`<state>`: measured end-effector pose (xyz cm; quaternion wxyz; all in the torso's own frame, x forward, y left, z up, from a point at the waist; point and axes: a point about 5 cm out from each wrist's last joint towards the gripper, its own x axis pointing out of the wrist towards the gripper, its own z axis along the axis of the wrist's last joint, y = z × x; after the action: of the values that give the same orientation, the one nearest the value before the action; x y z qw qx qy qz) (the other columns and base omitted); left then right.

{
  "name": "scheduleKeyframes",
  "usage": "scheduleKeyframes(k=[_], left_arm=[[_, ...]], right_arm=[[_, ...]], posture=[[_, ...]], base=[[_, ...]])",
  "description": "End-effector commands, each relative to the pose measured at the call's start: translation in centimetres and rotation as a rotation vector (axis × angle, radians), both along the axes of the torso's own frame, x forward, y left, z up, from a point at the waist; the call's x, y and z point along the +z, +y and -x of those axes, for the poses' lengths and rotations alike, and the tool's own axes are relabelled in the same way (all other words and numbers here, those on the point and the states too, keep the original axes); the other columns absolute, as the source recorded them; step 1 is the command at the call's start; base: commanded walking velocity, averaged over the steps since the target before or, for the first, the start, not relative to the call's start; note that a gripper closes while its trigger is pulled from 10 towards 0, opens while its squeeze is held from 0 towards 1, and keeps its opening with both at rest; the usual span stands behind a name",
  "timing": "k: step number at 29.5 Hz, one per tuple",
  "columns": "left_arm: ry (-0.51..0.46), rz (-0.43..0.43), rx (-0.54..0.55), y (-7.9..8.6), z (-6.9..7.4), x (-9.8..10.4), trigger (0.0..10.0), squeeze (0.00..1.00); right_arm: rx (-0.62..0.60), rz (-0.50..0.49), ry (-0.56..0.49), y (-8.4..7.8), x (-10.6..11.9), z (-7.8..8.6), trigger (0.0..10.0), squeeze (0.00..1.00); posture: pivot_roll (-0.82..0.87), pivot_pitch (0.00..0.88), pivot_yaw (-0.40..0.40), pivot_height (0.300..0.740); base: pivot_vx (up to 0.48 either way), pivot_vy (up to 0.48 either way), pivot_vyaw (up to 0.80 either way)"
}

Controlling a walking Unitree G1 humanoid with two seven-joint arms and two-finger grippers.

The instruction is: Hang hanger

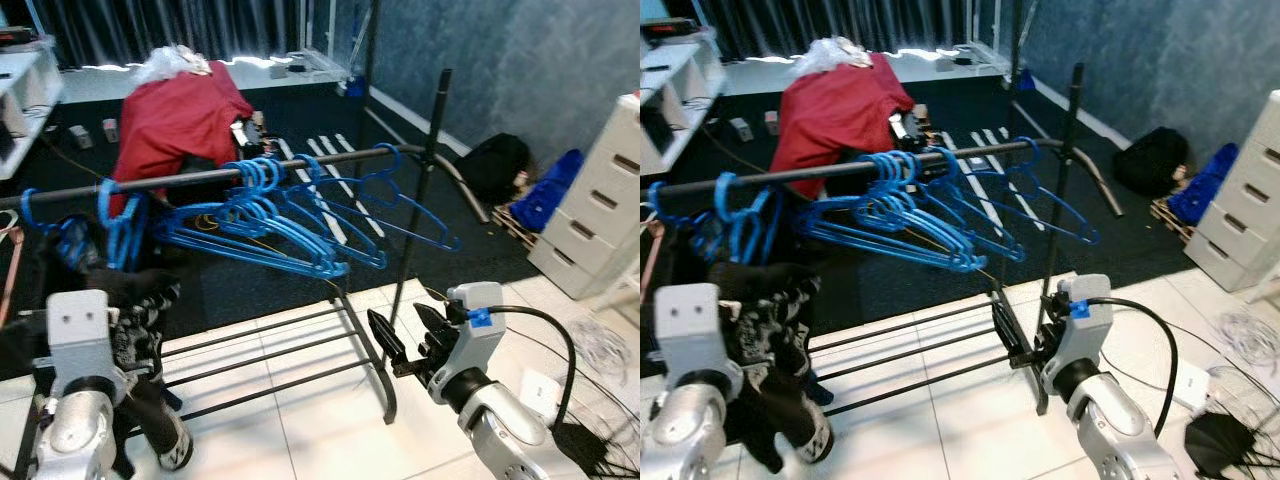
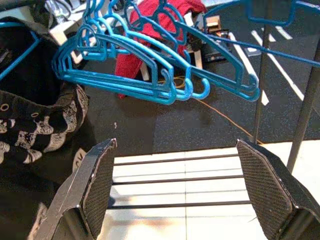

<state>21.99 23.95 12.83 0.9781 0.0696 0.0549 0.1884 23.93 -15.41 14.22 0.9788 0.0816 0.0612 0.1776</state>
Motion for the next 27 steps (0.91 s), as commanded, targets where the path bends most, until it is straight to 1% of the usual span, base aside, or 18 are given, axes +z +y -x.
scheduleKeyframes(k=[1, 3, 4, 6, 10, 11, 12, 13, 14, 15, 16, 17, 18, 19, 23, 25, 26, 27], left_arm=[[-0.011, -0.039, -0.068, -1.2, 1.1, 0.5, 0.0, 0.00], [-0.011, -0.039, -0.068, -1.2, 1.1, 0.5, 0.0, 0.00], [0.034, -0.054, -0.079, -1.3, 2.6, -0.2, 0.0, 0.00], [0.060, -0.062, -0.069, -1.1, 3.5, -0.5, 0.0, 0.00], [0.037, -0.116, -0.006, -0.1, 2.6, 0.3, 0.0, 0.00], [0.004, -0.138, 0.049, 0.6, 1.2, 1.2, 1.5, 0.00], [0.004, -0.138, 0.049, 0.6, 1.2, 1.2, 1.5, 0.00], [-0.034, -0.149, 0.086, 0.8, 0.0, 2.1, 3.1, 0.00], [-0.034, -0.149, 0.086, 0.8, 0.0, 2.1, 3.1, 0.00], [-0.062, -0.157, 0.098, 0.8, -1.0, 2.9, 5.1, 0.00], [-0.062, -0.157, 0.098, 0.8, -1.0, 2.9, 5.1, 0.00], [-0.081, -0.161, 0.075, 0.2, -2.0, 3.5, 9.1, 0.00], [-0.081, -0.161, 0.075, 0.2, -2.0, 3.5, 9.1, 0.00], [-0.100, -0.157, 0.035, -0.8, -3.0, 4.0, 10.0, 0.00], [-0.095, -0.187, -0.070, -3.0, -4.8, 4.4, 10.0, 0.00], [-0.057, -0.259, -0.175, -5.4, -6.5, 4.3, 10.0, 0.00], [-0.057, -0.259, -0.175, -5.4, -6.5, 4.3, 10.0, 0.00], [-0.004, -0.326, -0.230, -6.5, -7.3, 3.9, 10.0, 0.00]], right_arm=[[0.004, -0.005, 0.018, -0.1, -0.2, -0.3, 10.0, 0.00], [0.004, -0.005, 0.018, -0.1, -0.2, -0.3, 10.0, 0.00], [-0.010, -0.004, 0.016, -0.4, 0.0, -0.9, 10.0, 0.00], [-0.021, -0.004, 0.014, -0.6, 0.1, -1.3, 10.0, 0.00], [-0.025, -0.003, 0.008, -0.7, 0.2, -1.8, 10.0, 0.00], [-0.024, -0.004, 0.005, -0.7, 0.3, -1.9, 10.0, 0.00], [-0.024, -0.004, 0.005, -0.7, 0.3, -1.9, 10.0, 0.00], [-0.025, -0.005, 0.002, -0.6, 0.3, -1.9, 10.0, 0.00], [-0.025, -0.005, 0.002, -0.6, 0.3, -1.9, 10.0, 0.00], [-0.027, -0.007, 0.000, -0.5, 0.3, -1.9, 10.0, 0.00], [-0.027, -0.007, 0.000, -0.5, 0.3, -1.9, 10.0, 0.00], [-0.027, -0.008, -0.001, -0.5, 0.3, -1.9, 10.0, 0.00], [-0.027, -0.008, -0.001, -0.5, 0.3, -1.9, 10.0, 0.00], [-0.028, -0.010, -0.002, -0.5, 0.3, -1.8, 10.0, 0.00], [-0.028, -0.013, -0.002, -0.4, 0.3, -1.9, 10.0, 0.00], [-0.026, -0.015, -0.002, -0.3, 0.3, -2.0, 10.0, 0.00], [-0.026, -0.015, -0.002, -0.3, 0.3, -2.0, 10.0, 0.00], [-0.026, -0.015, -0.003, -0.3, 0.3, -2.0, 10.0, 0.00]], posture=[[-0.02, 0.022, -0.016, 0.740], [-0.02, 0.022, -0.016, 0.740], [-0.01, 0.022, -0.022, 0.740], [0.00, 0.020, -0.026, 0.740], [0.00, 0.014, -0.034, 0.740], [0.00, 0.013, -0.033, 0.740], [0.00, 0.013, -0.033, 0.740], [-0.01, 0.012, -0.025, 0.740], [-0.01, 0.012, -0.025, 0.740], [-0.01, 0.011, -0.021, 0.740], [-0.01, 0.011, -0.021, 0.740], [-0.02, 0.010, -0.022, 0.740], [-0.02, 0.010, -0.022, 0.740], [-0.02, 0.011, -0.020, 0.740], [-0.01, 0.010, -0.024, 0.740], [-0.03, 0.006, -0.017, 0.740], [-0.03, 0.006, -0.017, 0.740], [-0.03, 0.005, -0.015, 0.740]], base=[[0.000, 0.000, 0.00], [0.000, 0.000, 0.00], [0.000, 0.000, 0.00], [0.000, 0.000, 0.00], [0.000, 0.000, 0.00], [0.000, 0.000, 0.00], [0.000, 0.000, 0.00], [0.000, 0.000, 0.00], [0.000, 0.000, 0.00], [0.000, 0.000, 0.00], [0.000, 0.000, 0.00], [0.000, 0.000, 0.00], [0.000, 0.000, 0.00], [0.000, 0.000, 0.00], [0.000, 0.000, 0.00], [0.000, 0.000, 0.00], [0.000, 0.000, 0.00], [0.000, 0.000, 0.00]])
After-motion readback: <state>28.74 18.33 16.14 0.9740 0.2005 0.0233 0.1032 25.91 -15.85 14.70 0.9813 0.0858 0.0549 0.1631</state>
